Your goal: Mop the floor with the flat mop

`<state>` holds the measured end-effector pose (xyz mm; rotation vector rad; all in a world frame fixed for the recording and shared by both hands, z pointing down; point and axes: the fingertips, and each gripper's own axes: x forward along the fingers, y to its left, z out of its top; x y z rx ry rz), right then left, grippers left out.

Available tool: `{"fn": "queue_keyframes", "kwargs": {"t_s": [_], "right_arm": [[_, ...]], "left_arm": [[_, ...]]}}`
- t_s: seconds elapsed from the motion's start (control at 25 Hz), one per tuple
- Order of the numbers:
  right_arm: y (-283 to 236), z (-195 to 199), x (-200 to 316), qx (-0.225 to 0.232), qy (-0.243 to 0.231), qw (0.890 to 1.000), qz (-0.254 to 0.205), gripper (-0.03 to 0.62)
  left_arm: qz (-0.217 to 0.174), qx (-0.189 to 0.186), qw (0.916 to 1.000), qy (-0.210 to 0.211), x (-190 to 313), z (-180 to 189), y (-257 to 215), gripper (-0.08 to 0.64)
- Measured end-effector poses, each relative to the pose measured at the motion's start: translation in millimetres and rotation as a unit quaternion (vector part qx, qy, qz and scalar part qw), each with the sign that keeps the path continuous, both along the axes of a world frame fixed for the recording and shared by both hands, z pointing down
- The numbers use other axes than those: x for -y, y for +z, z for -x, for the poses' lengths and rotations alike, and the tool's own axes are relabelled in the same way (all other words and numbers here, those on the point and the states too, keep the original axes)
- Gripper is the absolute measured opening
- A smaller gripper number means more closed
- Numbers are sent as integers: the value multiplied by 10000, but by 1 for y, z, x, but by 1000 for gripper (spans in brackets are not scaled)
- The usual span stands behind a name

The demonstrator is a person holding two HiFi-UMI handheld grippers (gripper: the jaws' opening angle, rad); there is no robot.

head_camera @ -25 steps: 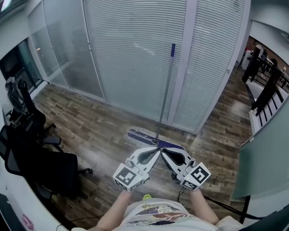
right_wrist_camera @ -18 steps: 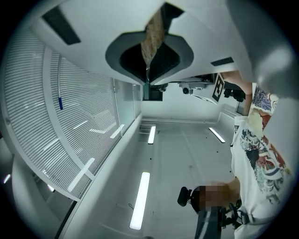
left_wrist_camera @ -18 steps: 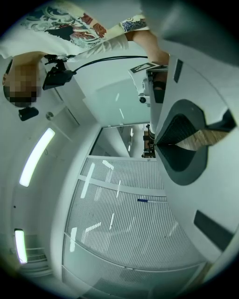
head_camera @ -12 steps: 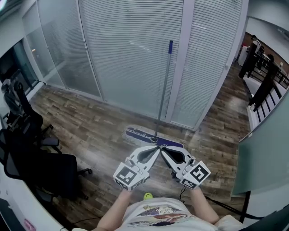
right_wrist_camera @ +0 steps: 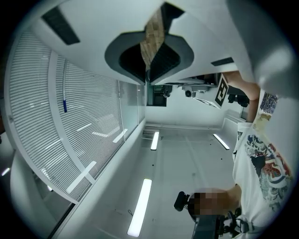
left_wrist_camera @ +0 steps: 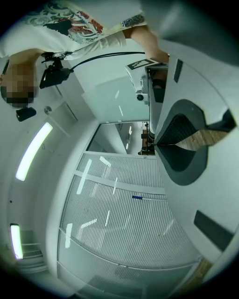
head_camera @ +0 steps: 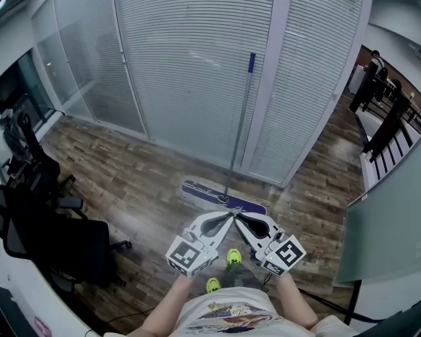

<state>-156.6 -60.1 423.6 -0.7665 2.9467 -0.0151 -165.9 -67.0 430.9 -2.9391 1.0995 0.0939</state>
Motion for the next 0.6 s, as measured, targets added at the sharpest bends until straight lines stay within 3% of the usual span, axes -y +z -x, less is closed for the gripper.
{"fn": "queue_keyframes", "kwargs": {"t_s": [0.6], "right_arm": [[-6, -29, 163, 303, 119, 9995, 24, 37]], "left_arm": [[-26, 319, 9995, -75, 152, -28, -2, 12]]}}
